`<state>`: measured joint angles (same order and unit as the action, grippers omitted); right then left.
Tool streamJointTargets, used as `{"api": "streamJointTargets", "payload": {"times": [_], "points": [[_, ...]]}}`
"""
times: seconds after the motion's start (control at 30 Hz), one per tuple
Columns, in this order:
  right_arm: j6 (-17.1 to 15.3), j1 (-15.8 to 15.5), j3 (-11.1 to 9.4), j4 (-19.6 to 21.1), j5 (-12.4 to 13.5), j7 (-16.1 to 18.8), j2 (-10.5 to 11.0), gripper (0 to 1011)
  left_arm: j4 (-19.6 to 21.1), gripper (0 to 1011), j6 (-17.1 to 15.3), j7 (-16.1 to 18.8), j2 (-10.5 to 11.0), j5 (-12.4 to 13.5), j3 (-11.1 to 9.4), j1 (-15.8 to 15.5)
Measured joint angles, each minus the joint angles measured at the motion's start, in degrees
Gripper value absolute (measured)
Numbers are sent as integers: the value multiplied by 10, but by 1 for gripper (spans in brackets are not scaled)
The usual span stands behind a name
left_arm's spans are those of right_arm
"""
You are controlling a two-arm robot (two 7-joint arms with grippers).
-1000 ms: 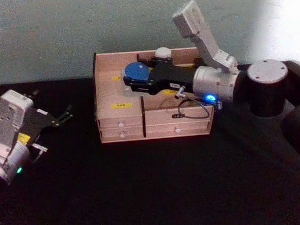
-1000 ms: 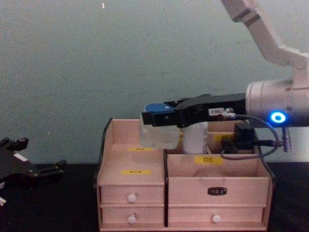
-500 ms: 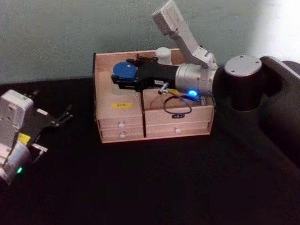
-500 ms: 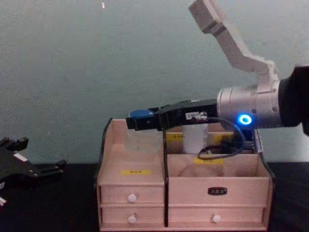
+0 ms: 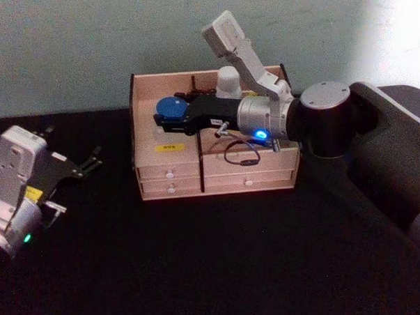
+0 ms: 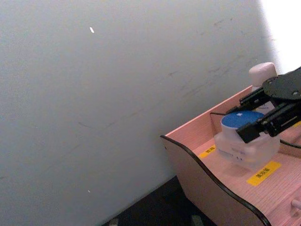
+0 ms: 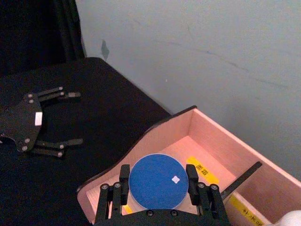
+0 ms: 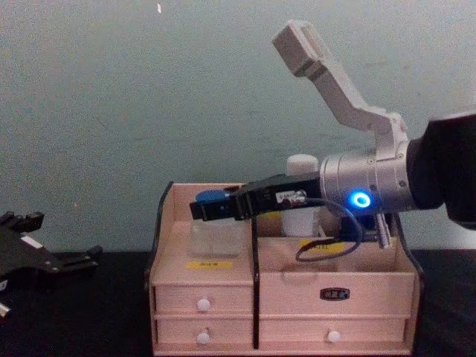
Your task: Pick up the facial cleanser and watermelon frost from the table and place them into the tiered storage box.
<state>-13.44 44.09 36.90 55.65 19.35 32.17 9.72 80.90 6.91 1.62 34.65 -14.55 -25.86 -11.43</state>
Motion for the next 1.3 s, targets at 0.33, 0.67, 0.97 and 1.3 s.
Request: {"api": "streamJointTargets", "payload": {"times": [0.33,0.67,0.97,1.3], "points": [[-5,0,0,-8,-12,2,-4,712,0,1001,0,0,0,0,0,0],[-5,-1,-1,-8,-11,2,-4,713,0,1001,0,0,0,0,0,0],[-5,-1,-1,-7,-10,2,-3,916,0,1001,0,0,0,0,0,0],[-5,-1,-1,-7,-9,2,-3,1002,0,1001,0,0,0,0,0,0]]}}
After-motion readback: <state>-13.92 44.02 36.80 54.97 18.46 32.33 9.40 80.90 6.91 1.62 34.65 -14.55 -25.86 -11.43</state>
